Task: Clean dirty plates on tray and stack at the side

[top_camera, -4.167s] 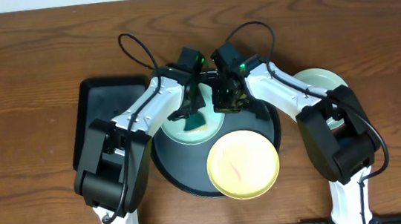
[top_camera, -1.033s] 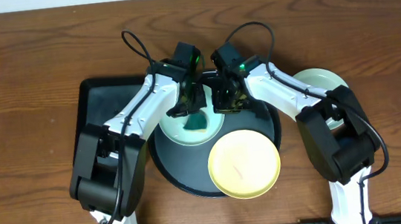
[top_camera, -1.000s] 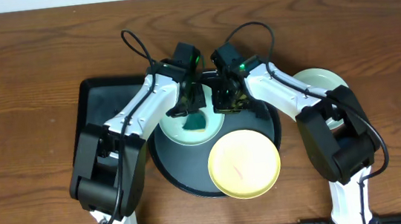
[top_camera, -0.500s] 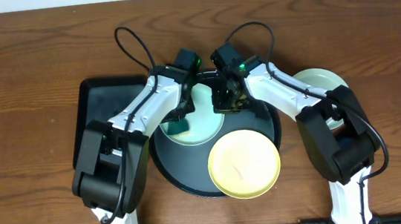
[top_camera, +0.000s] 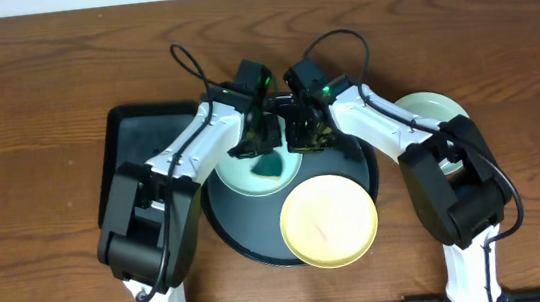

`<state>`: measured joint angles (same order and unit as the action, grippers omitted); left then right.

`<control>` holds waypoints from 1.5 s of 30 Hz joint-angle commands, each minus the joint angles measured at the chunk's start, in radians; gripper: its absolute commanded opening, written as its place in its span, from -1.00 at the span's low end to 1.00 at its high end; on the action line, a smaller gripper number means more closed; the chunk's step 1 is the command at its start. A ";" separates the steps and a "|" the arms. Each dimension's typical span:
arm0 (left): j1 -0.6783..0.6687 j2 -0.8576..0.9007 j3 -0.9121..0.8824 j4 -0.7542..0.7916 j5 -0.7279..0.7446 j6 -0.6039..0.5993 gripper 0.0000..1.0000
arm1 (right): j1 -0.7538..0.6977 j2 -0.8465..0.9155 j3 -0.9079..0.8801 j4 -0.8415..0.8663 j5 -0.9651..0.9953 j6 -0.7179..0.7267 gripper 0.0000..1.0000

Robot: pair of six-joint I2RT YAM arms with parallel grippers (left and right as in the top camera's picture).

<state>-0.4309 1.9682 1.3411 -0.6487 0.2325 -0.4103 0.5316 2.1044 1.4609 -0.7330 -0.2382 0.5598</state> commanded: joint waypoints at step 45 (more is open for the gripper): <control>0.226 -0.060 0.259 -0.310 -0.079 0.077 -0.85 | 0.003 0.025 0.005 -0.006 0.016 -0.025 -0.98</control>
<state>-0.2523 1.9709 1.5192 -0.8886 0.1757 -0.3416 0.5323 2.1044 1.4609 -0.7349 -0.2363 0.5587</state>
